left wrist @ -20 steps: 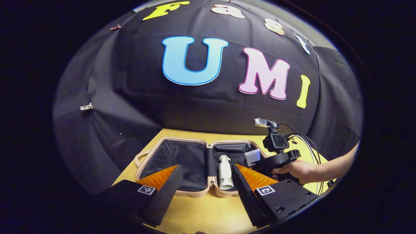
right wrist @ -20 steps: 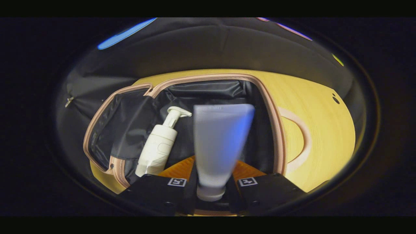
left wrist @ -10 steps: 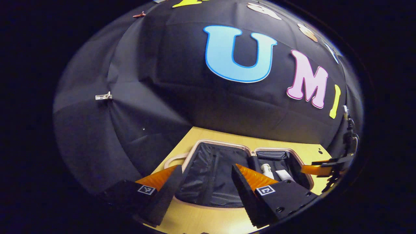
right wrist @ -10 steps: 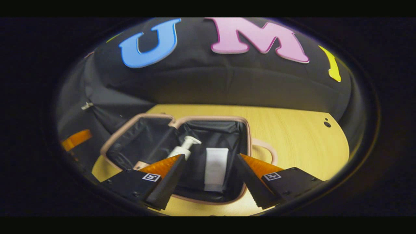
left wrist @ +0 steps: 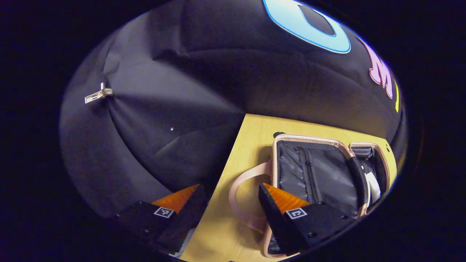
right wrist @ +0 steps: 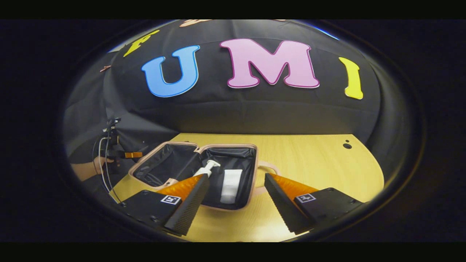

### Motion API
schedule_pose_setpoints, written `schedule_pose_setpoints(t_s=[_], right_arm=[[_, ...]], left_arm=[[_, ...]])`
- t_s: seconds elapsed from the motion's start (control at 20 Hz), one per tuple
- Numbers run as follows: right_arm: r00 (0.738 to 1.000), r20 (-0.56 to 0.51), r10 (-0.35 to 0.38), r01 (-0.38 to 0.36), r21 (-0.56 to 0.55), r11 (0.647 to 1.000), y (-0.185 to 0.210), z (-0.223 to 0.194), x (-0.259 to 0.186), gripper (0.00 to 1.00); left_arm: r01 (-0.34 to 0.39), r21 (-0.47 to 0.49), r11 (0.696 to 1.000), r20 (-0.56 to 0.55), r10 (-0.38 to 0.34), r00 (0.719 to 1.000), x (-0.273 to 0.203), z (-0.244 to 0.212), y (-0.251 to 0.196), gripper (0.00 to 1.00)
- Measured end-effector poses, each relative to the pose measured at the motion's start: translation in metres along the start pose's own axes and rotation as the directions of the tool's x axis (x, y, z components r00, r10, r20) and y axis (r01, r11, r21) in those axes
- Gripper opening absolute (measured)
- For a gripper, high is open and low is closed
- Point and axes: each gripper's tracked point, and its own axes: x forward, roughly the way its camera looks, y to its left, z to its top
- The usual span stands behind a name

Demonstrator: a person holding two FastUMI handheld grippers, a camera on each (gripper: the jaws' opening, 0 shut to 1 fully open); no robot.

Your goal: First open the suitcase, pack the skin care products into it, and then close the suitcase.

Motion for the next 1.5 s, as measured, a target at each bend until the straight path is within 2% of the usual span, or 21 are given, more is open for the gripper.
schedule_pose_setpoints(t_s=[0.05,0.1,0.15,0.25,0.35,0.55,0.65,0.7,0.8,0.9,1.2,1.4,1.5], right_arm=[[1.000,-0.010,-0.011,0.011,-0.013,1.000,-0.004,-0.005,-0.006,0.98],[1.000,-0.021,-0.019,0.018,-0.010,1.000,-0.008,-0.009,-0.011,0.98],[0.999,-0.032,-0.018,0.019,0.006,1.000,-0.008,-0.013,-0.017,0.98],[0.998,-0.053,-0.033,0.034,0.026,0.999,-0.016,-0.022,-0.025,0.98],[0.995,-0.079,-0.059,0.059,-0.001,0.998,-0.028,-0.034,-0.029,0.98],[0.993,-0.085,-0.085,0.086,0.003,0.996,-0.040,-0.036,-0.030,0.98],[0.991,-0.082,-0.104,0.105,0.014,0.994,-0.049,-0.036,-0.032,0.98],[0.991,-0.080,-0.110,0.112,0.018,0.994,-0.052,-0.036,-0.033,0.98],[0.989,-0.081,-0.124,0.126,0.020,0.992,-0.059,-0.038,-0.036,0.98],[0.987,-0.083,-0.140,0.142,0.022,0.990,-0.067,-0.039,-0.037,0.98],[0.987,-0.062,-0.151,0.153,0.026,0.988,-0.075,-0.033,-0.038,0.98],[0.987,-0.043,-0.156,0.157,0.018,0.987,-0.079,-0.026,-0.042,0.98],[0.986,-0.032,-0.161,0.162,0.015,0.987,-0.083,-0.023,-0.047,0.98]], left_arm=[[0.000,0.012,1.000,-0.042,0.000,0.999,0.009,-0.006,0.001,0.89],[-0.007,0.027,1.000,-0.065,0.009,0.998,0.017,-0.012,0.008,0.95],[0.004,0.034,0.999,-0.094,-0.001,0.996,0.026,-0.018,0.010,0.94],[0.049,0.029,0.998,-0.143,-0.045,0.989,0.036,-0.023,0.005,0.89],[0.092,0.056,0.994,-0.185,-0.080,0.979,0.040,-0.024,0.002,0.92],[0.167,0.120,0.979,-0.276,-0.129,0.952,0.046,-0.029,-0.003,0.86],[0.178,0.128,0.976,-0.327,-0.128,0.937,0.049,-0.039,-0.007,0.63],[0.167,0.139,0.976,-0.334,-0.112,0.936,0.047,-0.040,-0.007,0.62],[0.155,0.142,0.978,-0.312,-0.104,0.944,0.054,-0.038,-0.010,0.40],[0.136,0.135,0.981,-0.304,-0.090,0.949,0.054,-0.036,-0.009,0.29],[0.072,0.099,0.993,-0.282,-0.042,0.959,0.048,-0.029,-0.008,0.16],[0.027,0.172,0.985,-0.198,0.007,0.980,0.015,0.010,-0.010,0.14],[0.019,0.205,0.978,-0.141,0.010,0.990,-0.004,0.033,-0.016,0.14]])
